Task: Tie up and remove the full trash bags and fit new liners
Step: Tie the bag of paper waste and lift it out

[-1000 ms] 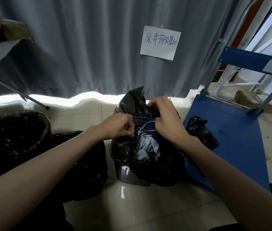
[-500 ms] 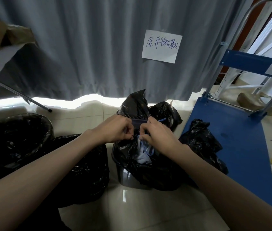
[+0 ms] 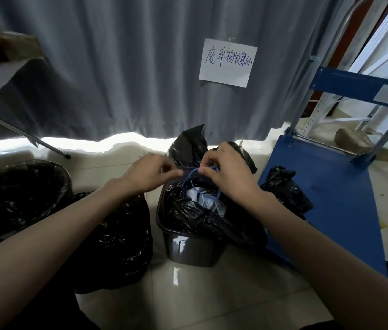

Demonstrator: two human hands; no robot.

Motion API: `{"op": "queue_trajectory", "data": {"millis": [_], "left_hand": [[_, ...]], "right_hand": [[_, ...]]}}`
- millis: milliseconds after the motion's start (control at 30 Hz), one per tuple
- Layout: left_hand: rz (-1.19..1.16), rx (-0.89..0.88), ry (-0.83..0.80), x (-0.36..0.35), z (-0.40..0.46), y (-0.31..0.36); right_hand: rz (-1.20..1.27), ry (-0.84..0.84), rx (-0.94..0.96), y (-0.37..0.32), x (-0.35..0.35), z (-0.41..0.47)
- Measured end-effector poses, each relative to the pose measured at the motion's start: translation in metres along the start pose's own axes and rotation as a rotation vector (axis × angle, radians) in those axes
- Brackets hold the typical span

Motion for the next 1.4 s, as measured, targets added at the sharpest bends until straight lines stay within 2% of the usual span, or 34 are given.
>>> {"op": "queue_trajectory", "data": {"millis": [67,100,167,267,333,433,567,633,733,833,933,1067,1233,1300,1400], "left_hand": [[-0.257,-0.08,0.057,0.006,0.006,0.027],[-0.312,-0.121,0.047,0.005,0.007,0.04],[-0.319,-0.164,0.021,-0.002,0.008,0.055],[-0.264,-0.169,0.012,-0.01,0.012,0.058],[-0.264,-0.161,0.065,-0.006,0.015,0.058],[-0.249,-0.186,0.134,-0.001,0.016,0.067],[-0.208,-0.23,0.094,-0.009,0.019,0.083],[-0.18,-0.252,0.089,-0.014,0.022,0.093],[-0.081,-0.276,0.121,-0.021,0.027,0.108],[0.017,-0.342,0.114,-0.033,0.033,0.127],[0.069,-0.388,0.067,-0.048,0.04,0.142],[-0.022,-0.419,0.068,-0.057,0.045,0.155],[-0.073,-0.369,0.149,-0.048,0.049,0.147],[-0.062,-0.345,0.168,-0.045,0.048,0.143],[-0.054,-0.331,0.203,-0.041,0.044,0.141]], "right_hand": [[0.054,-0.008,0.011,0.0,-0.003,0.0],[0.108,0.005,0.021,-0.002,-0.001,-0.001],[0.239,0.059,0.014,0.0,0.008,-0.002],[0.357,0.109,-0.124,0.035,0.018,0.0],[0.234,0.059,-0.235,0.067,0.013,0.0],[-0.059,-0.123,-0.353,0.109,-0.01,-0.013],[-0.197,-0.392,-0.467,0.149,-0.033,-0.041],[-0.322,-0.474,-0.503,0.167,-0.037,-0.054],[-0.358,-0.346,-0.546,0.182,-0.025,-0.059],[-0.069,-0.192,-0.543,0.175,-0.001,-0.056],[0.132,-0.081,-0.461,0.152,0.024,-0.052],[0.279,-0.082,-0.349,0.118,0.028,-0.052],[0.333,-0.038,-0.318,0.111,0.029,-0.049],[0.308,-0.069,-0.327,0.113,0.022,-0.048],[0.141,-0.087,-0.351,0.121,0.009,-0.049]]}}
Point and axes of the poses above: each hand's wrist, its own z-axis towards the middle knuckle, its own x-axis out of the back of the hand, y = z × x, the point moved 10 cm from there along z, towards the middle knuckle, and after that the axes turned 13 degrees about -x, right-handed, at the moved point
